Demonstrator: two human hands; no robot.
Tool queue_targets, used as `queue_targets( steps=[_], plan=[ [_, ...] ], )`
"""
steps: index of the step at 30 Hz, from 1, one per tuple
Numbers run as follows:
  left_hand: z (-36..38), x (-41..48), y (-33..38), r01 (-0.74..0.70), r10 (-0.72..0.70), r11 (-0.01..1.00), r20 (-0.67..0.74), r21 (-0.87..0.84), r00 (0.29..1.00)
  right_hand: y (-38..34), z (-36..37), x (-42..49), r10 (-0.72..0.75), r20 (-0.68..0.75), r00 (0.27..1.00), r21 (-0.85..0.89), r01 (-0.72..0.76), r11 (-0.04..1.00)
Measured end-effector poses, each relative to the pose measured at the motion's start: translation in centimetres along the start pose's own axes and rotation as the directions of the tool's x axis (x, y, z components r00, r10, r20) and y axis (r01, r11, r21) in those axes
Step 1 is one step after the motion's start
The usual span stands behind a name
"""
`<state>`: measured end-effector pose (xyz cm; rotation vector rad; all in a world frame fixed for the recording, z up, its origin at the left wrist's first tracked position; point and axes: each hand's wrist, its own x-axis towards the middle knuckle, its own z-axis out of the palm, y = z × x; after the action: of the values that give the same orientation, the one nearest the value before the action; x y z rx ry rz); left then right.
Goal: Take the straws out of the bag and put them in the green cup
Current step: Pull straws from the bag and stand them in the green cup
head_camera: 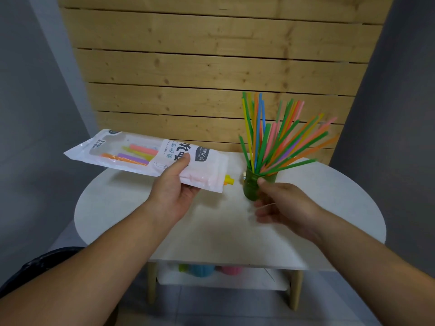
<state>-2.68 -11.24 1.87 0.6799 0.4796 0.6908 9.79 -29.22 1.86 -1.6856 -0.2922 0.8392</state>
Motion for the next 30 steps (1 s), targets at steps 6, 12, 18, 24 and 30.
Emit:
queue_targets(
  steps=[6, 12, 18, 24, 30],
  plan=[
    [0.4, -0.8, 0.1, -0.139, 0.132, 0.98, 0.06, 0.145, 0.989, -0.2, 4.7, 0.2, 0.109, 0.137, 0.984, 0.582, -0.169, 0.795],
    [0.3, -1.1, 0.2, -0.204, 0.193, 0.953, 0.067, 0.225, 0.979, -0.2, 7.0, -0.2, 0.091, 0.185, 0.979, 0.663, -0.192, 0.723],
    [-0.1, -0.7, 0.6, -0.135, 0.134, 0.981, 0.017, 0.138, 0.991, -0.2, 6.4, -0.5, 0.002, 0.014, 1.0, 0.385, -0.007, 0.923],
    [-0.6, -0.3, 0.7, -0.041, 0.042, 0.998, -0.028, 0.045, 0.999, -0.4, 5.0, -0.6, -0.202, -0.019, 0.979, 0.367, 0.195, 0.91],
    [-0.7, -0.1, 0.6, 0.014, -0.016, 0.999, -0.058, -0.039, 0.998, -0.9, 3.7, -0.3, -0.225, -0.045, 0.973, 0.38, 0.225, 0.897]
  ],
)
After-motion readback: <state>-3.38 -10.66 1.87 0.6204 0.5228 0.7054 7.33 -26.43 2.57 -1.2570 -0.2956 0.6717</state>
